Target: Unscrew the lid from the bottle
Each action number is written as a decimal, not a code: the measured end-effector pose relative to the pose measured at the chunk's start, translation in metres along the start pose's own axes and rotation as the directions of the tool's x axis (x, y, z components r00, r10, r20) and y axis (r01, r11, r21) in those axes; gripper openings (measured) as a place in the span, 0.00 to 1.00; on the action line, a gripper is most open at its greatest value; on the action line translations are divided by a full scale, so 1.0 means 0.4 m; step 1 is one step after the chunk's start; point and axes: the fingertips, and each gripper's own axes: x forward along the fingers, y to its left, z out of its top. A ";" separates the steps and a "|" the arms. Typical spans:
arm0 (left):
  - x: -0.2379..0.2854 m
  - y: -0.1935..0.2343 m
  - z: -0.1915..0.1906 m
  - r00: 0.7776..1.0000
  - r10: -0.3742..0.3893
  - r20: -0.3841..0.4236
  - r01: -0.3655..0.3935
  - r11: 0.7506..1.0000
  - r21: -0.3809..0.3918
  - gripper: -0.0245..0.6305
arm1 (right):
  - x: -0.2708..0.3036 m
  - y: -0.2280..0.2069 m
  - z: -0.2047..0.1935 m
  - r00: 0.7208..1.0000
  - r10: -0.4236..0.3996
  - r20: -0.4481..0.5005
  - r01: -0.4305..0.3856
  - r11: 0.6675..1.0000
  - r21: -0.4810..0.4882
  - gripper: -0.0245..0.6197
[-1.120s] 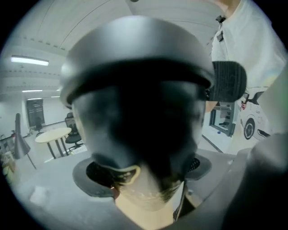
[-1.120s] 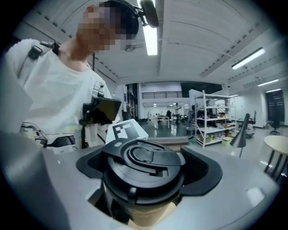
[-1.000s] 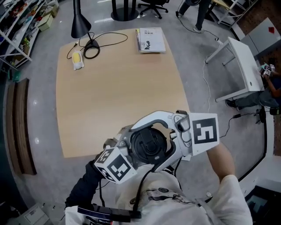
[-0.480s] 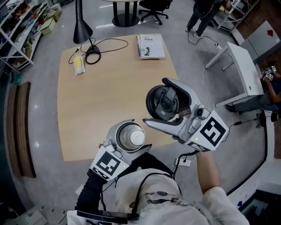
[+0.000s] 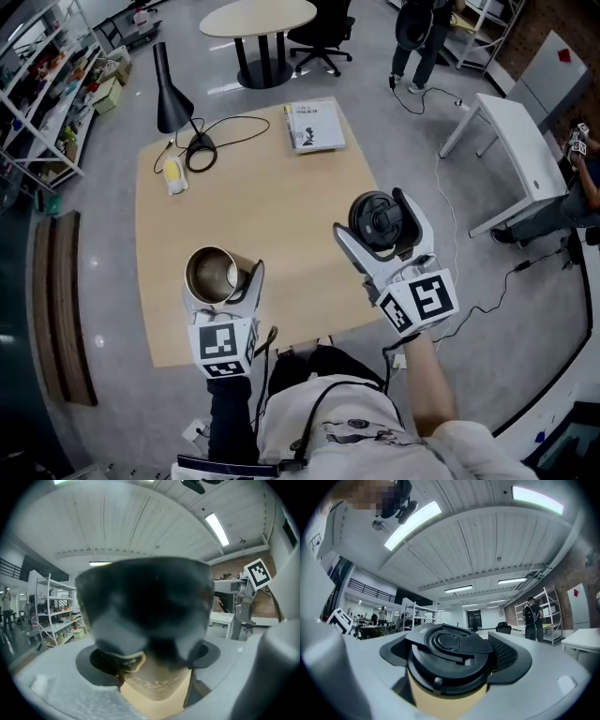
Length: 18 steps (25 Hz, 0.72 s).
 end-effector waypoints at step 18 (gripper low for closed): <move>-0.003 0.042 0.042 0.999 0.047 -0.018 -0.046 0.998 0.040 0.67 | -0.046 -0.035 -0.071 0.997 -0.067 -0.042 0.065 0.997 -0.028 0.79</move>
